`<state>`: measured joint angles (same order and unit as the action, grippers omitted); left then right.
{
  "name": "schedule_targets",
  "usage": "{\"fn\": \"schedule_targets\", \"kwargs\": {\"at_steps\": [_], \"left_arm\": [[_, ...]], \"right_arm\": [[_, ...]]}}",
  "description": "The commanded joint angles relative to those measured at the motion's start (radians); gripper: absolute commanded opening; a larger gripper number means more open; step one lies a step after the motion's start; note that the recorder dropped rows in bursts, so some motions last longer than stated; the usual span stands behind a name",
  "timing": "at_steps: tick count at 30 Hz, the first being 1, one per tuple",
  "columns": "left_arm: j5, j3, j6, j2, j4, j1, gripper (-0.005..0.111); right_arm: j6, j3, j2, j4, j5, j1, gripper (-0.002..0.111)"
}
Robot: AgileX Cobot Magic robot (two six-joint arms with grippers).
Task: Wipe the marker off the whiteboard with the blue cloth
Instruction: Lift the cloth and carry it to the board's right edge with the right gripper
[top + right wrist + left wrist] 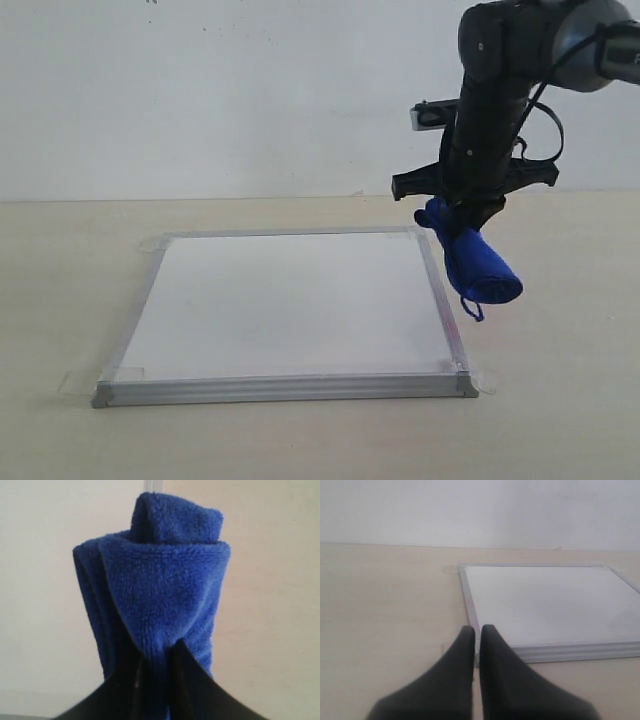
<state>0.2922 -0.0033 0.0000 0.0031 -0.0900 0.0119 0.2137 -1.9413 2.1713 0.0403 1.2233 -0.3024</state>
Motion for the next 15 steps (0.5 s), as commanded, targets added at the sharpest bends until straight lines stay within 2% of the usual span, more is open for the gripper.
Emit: {"fn": "schedule_targets", "kwargs": {"at_steps": [1, 5, 15], "left_arm": [[-0.003, 0.003, 0.0, -0.003, 0.001, -0.002, 0.004], [-0.003, 0.003, 0.0, -0.003, 0.001, -0.002, 0.004], [-0.003, 0.003, 0.0, -0.003, 0.001, -0.002, 0.004]], "right_arm": [[0.024, 0.006, -0.007, -0.04, -0.002, 0.056, -0.001], [0.043, 0.01, -0.006, -0.056, -0.002, 0.093, -0.001], [-0.034, 0.01, 0.044, -0.04, -0.033, 0.083, -0.001]]}}
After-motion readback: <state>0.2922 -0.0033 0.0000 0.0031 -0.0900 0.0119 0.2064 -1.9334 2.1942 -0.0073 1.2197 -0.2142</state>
